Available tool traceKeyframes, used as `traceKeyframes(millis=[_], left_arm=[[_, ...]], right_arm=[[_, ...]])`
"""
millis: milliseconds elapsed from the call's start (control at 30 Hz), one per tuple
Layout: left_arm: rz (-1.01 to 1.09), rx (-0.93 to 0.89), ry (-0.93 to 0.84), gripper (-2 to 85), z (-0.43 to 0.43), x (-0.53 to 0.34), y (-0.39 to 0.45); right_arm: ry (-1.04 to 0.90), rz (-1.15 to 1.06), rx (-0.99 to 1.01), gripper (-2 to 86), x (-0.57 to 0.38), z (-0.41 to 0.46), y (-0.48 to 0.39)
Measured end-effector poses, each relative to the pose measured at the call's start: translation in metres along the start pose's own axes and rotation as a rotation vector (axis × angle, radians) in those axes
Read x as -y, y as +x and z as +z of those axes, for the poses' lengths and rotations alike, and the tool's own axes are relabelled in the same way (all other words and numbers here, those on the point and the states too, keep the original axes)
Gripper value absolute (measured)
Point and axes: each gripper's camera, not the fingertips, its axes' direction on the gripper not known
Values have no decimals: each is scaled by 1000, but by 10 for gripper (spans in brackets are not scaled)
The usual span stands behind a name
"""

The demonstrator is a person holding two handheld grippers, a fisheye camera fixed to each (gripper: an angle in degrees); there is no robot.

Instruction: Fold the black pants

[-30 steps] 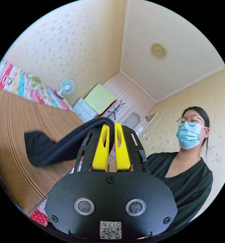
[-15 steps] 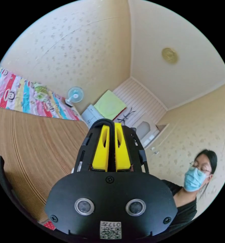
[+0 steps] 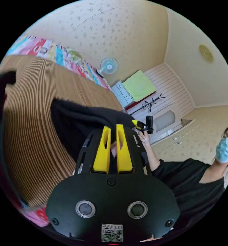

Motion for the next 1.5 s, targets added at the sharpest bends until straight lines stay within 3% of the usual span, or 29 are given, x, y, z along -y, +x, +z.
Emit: traceKeyframes(millis=[167,267,400,567,667,800,933,1000,1167,1367,1500], left_arm=[[-159,96,-147,62,25,-106,-28],[-187,171,-83,92,7,-112,-33],[-199,159,5,128,-5,-60,-55],[-227,202,-97,156,38,4,-97],[-314,176,-180,136,68,10,-120],[-330,234,-110,102,71,-1,-124],[-372,262,-95,85,81,2,-129],[-365,255,-115,83,93,8,-127],[-343,172,-216,80,161,31,-126],[-222,95,-321,80,308,94,-110],[-117,81,-413,82,441,142,-73]], right_arm=[[-116,266,-81,46,-139,22,37],[-49,345,-141,68,-158,3,47],[32,331,-137,118,-130,-6,51],[38,284,-200,150,-60,32,61],[-78,361,-88,154,-34,66,70],[-85,337,-119,66,-31,71,58],[-16,373,124,23,-36,57,84],[7,375,141,17,-36,44,97],[173,346,-61,12,-38,-41,117],[477,463,-346,14,-93,-179,126],[590,520,-395,10,-144,-244,125]])
